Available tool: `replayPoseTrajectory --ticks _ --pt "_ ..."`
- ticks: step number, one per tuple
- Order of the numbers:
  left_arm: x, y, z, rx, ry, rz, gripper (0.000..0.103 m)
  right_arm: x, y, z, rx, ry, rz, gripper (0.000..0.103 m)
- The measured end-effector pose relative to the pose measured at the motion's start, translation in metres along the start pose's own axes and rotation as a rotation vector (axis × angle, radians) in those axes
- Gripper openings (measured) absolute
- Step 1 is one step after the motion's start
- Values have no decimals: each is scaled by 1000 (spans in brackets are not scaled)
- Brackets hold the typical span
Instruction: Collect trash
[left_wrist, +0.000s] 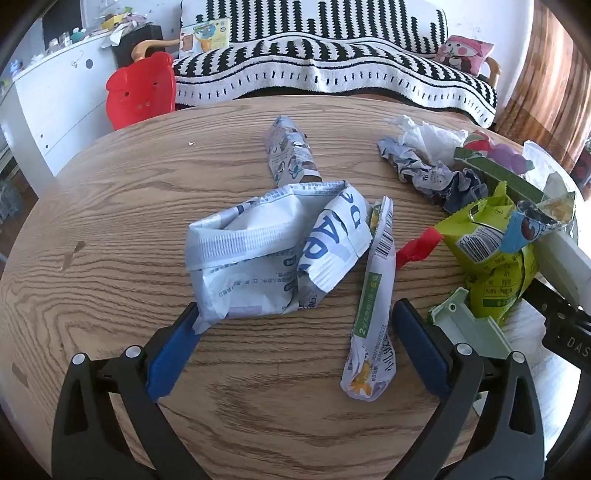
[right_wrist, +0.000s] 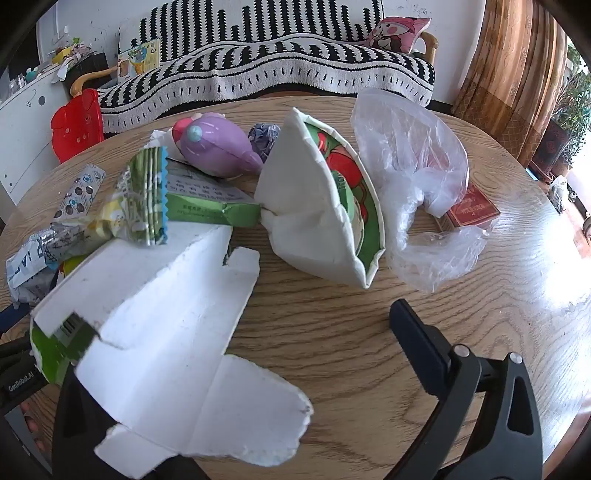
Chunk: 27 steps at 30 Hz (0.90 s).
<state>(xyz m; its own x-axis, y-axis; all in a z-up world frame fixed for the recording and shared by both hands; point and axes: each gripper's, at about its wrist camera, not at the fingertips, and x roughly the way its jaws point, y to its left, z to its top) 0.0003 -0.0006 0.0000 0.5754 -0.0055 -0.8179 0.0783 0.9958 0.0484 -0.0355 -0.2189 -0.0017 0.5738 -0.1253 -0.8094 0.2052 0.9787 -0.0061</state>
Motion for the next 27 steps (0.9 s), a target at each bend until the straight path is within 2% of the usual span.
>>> replayPoseTrajectory --ticks 14,17,20,21,27 --pt "-1 2 0 -11 -5 -14 98 1 4 0 -2 7 -3 98" --pt "-4 4 1 3 9 -8 98 1 3 1 -10 5 18 98" --pt "-18 11 2 20 6 -16 98 -5 2 0 -72 50 59 97" --pt "-29 20 5 22 -6 -18 98 -14 1 0 -94 35 74 97" --pt "-73 32 3 3 -83 -43 98 -105 -14 -11 -104 -218 148 97"
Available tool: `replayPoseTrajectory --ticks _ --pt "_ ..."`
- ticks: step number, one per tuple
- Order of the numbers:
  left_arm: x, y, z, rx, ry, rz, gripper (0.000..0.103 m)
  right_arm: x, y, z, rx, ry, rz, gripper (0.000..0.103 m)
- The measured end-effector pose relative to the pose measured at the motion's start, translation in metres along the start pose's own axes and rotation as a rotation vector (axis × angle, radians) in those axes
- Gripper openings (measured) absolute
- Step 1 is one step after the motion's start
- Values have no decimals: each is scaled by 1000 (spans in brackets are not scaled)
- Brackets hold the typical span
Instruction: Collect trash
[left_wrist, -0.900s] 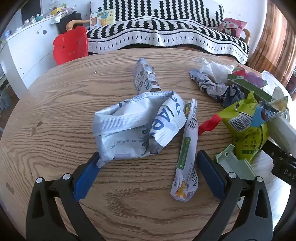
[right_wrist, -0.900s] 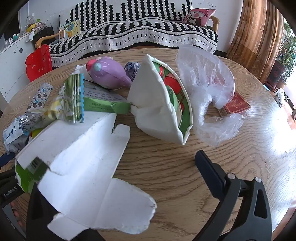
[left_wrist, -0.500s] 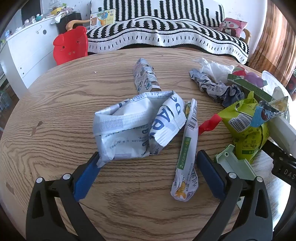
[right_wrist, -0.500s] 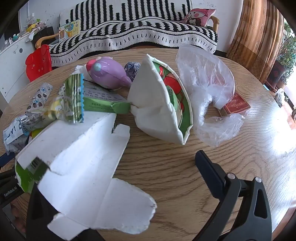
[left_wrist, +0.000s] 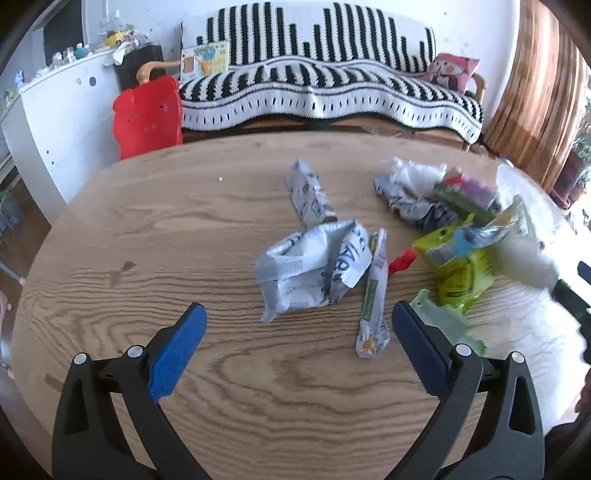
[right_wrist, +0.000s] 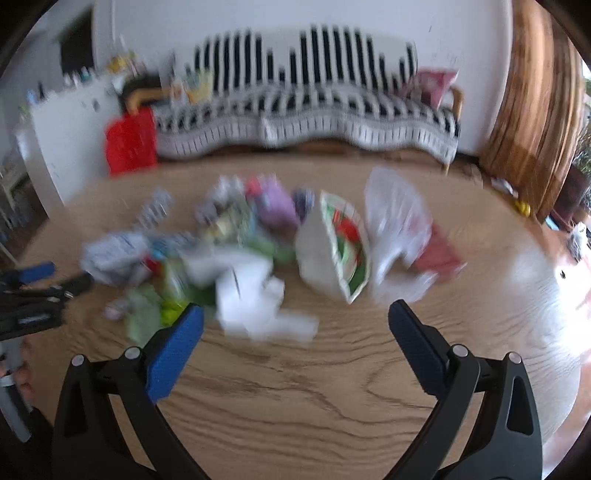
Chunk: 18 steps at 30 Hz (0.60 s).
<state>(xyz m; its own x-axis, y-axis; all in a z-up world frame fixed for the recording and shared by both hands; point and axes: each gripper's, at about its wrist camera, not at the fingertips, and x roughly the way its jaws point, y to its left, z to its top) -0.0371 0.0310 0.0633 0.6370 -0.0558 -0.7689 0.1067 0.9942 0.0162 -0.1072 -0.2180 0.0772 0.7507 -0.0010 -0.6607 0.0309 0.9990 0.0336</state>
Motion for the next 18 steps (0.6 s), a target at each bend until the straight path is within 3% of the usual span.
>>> replayPoseTrajectory --ticks 2,4,10,18 --pt "-9 0 1 3 -11 -13 98 -28 -6 -1 17 -83 -5 97" --pt "-17 -3 3 5 -24 -18 98 -42 -8 -4 36 -107 -2 97" --pt "-23 -14 5 35 -37 -22 98 -41 -29 -5 91 -89 44 97" --pt "-18 -8 -6 61 -32 -4 98 -27 -25 -2 121 -82 85 97"
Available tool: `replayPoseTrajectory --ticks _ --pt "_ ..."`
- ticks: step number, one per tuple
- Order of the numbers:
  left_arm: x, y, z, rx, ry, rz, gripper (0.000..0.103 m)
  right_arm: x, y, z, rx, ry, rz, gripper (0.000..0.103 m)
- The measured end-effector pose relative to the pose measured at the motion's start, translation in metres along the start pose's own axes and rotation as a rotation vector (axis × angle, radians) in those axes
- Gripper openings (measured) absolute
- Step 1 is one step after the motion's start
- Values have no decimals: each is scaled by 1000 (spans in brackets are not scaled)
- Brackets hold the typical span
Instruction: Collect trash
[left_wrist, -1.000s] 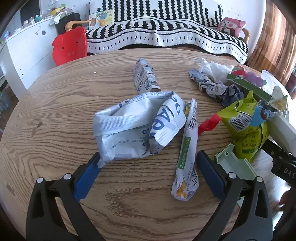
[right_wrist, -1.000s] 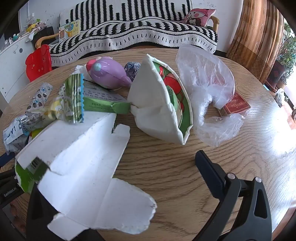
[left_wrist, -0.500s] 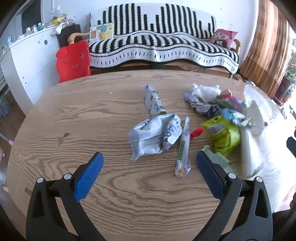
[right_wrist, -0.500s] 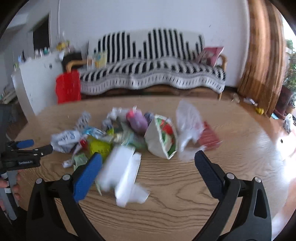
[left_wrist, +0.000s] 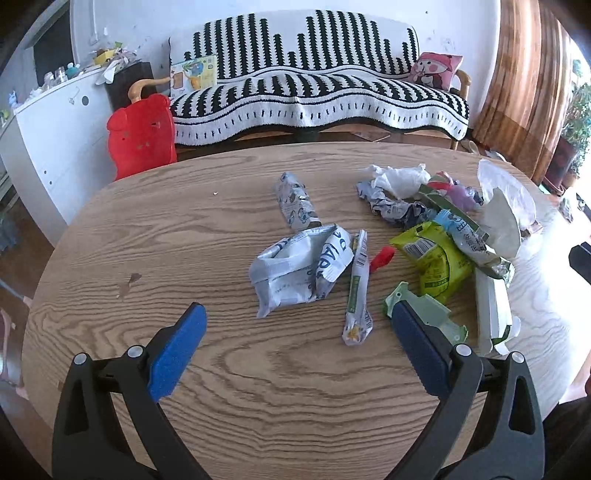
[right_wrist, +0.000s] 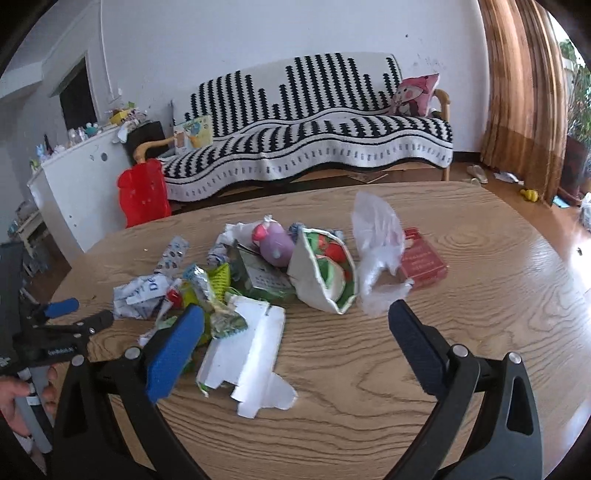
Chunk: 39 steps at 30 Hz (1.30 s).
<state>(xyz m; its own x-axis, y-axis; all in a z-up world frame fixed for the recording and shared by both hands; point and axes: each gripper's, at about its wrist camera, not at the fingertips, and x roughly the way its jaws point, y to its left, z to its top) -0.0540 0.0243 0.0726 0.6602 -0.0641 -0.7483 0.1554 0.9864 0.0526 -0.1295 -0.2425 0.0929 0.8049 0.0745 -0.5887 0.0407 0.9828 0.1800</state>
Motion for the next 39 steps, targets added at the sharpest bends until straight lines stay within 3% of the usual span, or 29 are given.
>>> replayPoseTrajectory --ticks 10,39 --pt "-4 18 1 -45 -11 -9 98 12 15 -1 -43 47 44 97" --pt "3 18 -4 -46 16 -30 98 25 22 -9 -46 87 62 97"
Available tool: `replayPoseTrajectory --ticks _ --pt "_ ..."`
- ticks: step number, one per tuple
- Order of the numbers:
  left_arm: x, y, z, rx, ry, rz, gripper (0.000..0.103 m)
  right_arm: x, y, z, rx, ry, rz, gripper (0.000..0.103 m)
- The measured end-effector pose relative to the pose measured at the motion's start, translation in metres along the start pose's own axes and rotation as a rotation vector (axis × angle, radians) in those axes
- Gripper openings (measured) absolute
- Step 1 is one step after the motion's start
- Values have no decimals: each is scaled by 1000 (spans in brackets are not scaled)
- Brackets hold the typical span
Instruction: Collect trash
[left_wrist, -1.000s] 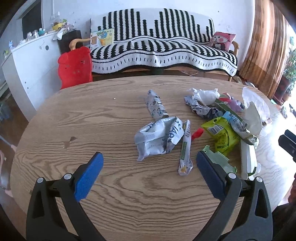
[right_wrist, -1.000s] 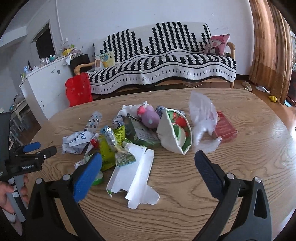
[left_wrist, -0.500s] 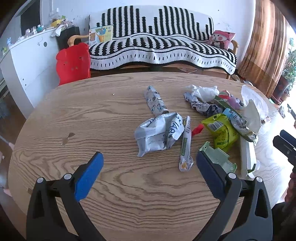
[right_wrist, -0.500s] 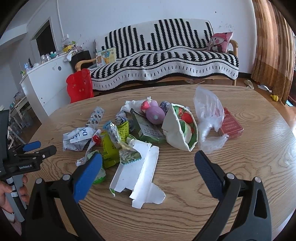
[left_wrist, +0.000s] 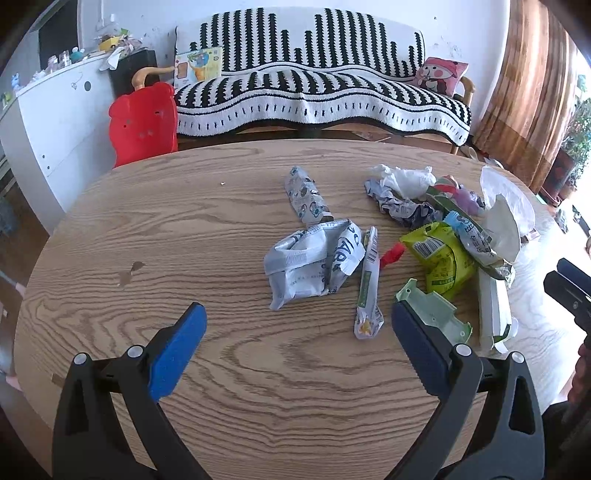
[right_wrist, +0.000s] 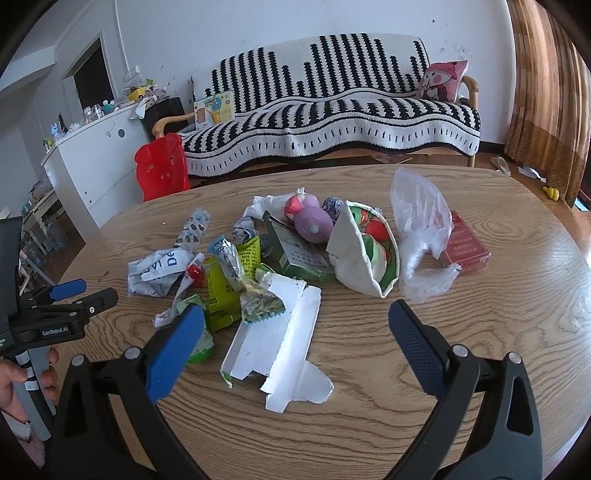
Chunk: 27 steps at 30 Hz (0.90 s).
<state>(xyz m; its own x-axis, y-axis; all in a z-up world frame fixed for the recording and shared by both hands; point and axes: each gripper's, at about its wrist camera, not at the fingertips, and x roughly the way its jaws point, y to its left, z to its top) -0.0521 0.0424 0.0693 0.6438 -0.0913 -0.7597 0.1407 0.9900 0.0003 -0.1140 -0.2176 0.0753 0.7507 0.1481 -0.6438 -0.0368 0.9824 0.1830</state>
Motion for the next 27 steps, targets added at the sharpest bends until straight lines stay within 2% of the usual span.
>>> replayPoseTrajectory --ticks 27 --pt "6 4 -1 -18 20 -1 98 1 2 -1 -4 6 3 97"
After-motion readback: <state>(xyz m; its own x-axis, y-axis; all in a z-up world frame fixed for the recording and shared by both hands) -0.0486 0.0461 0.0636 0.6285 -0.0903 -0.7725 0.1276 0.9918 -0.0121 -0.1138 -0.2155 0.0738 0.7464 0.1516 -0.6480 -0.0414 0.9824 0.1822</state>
